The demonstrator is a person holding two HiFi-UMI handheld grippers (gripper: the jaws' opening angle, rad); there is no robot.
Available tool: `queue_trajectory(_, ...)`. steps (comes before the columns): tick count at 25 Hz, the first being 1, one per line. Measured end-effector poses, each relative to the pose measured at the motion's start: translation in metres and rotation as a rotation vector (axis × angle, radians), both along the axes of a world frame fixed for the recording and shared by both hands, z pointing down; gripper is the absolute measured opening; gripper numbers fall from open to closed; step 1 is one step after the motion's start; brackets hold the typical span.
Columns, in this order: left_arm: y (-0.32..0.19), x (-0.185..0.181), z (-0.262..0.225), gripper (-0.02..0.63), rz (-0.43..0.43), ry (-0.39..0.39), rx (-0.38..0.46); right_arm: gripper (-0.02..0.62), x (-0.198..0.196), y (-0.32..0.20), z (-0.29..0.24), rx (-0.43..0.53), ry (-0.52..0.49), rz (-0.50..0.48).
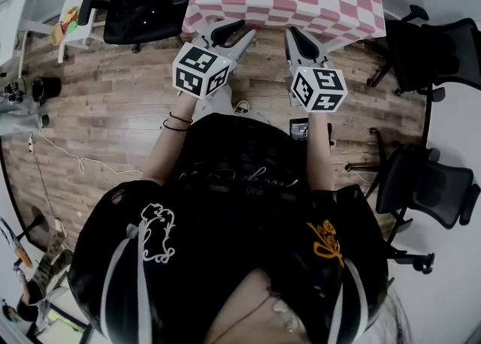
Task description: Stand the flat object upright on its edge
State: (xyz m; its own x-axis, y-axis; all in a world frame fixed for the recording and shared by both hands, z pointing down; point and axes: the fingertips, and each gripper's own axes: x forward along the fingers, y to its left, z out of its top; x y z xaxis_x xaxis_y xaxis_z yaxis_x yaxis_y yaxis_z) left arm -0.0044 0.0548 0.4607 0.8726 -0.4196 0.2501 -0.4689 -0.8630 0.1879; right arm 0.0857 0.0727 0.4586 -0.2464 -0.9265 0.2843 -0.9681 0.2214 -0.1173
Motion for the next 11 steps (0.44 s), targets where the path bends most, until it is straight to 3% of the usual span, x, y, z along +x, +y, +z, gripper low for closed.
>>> queue_trajectory(11, -0.0005, -0.0066, -0.0008, 0.118, -0.003, -0.007, 0.016, 0.032, -0.004, -0.0017, -0.0021, 0.003, 0.004, 0.0)
